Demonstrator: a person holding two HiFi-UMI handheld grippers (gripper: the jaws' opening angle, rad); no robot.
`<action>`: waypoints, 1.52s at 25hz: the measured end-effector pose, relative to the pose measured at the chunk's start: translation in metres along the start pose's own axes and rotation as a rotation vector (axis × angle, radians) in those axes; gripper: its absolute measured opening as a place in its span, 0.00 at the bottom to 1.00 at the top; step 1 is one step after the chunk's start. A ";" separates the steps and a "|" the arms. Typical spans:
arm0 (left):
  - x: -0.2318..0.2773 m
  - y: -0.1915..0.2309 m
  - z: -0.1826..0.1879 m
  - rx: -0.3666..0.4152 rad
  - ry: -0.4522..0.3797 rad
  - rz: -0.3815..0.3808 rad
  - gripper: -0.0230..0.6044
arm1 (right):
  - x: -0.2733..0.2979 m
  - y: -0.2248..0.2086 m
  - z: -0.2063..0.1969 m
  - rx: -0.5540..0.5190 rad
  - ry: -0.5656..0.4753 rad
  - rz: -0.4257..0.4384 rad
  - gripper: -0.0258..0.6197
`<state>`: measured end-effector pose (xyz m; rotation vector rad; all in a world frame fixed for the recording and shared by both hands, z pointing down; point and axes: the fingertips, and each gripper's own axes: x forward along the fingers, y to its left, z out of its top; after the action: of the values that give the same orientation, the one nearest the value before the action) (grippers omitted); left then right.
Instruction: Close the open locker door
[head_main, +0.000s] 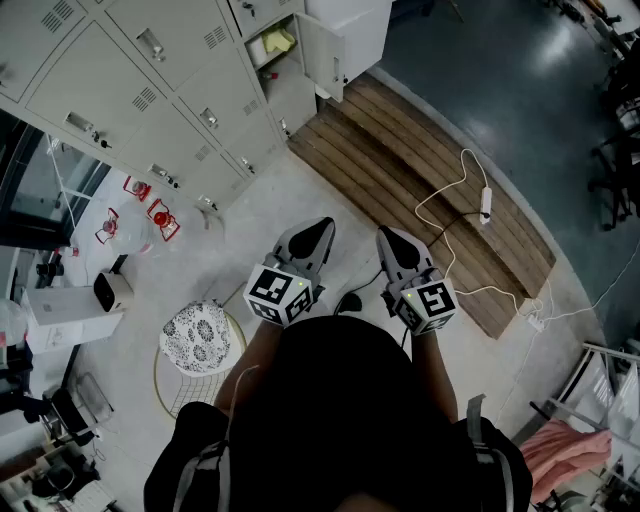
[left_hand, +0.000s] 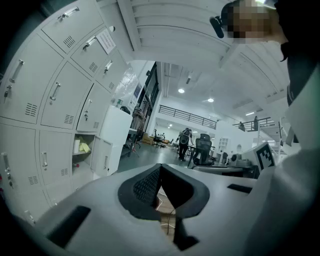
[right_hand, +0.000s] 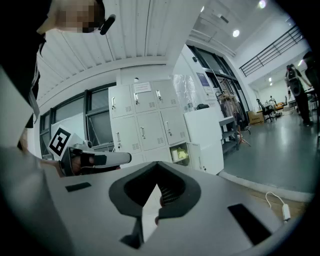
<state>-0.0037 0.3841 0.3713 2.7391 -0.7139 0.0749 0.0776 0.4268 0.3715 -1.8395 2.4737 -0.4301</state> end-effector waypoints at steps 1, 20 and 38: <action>0.000 -0.003 0.000 -0.001 -0.003 0.000 0.06 | -0.001 0.001 0.000 -0.006 0.001 0.006 0.05; -0.027 -0.002 -0.016 -0.004 0.022 0.050 0.06 | -0.009 0.005 -0.023 0.086 0.009 0.041 0.05; 0.049 0.169 0.058 -0.040 -0.022 -0.001 0.06 | 0.172 -0.027 0.032 0.029 0.013 -0.019 0.05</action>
<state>-0.0447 0.2031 0.3697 2.7064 -0.7129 0.0304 0.0570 0.2513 0.3708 -1.8572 2.4466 -0.4781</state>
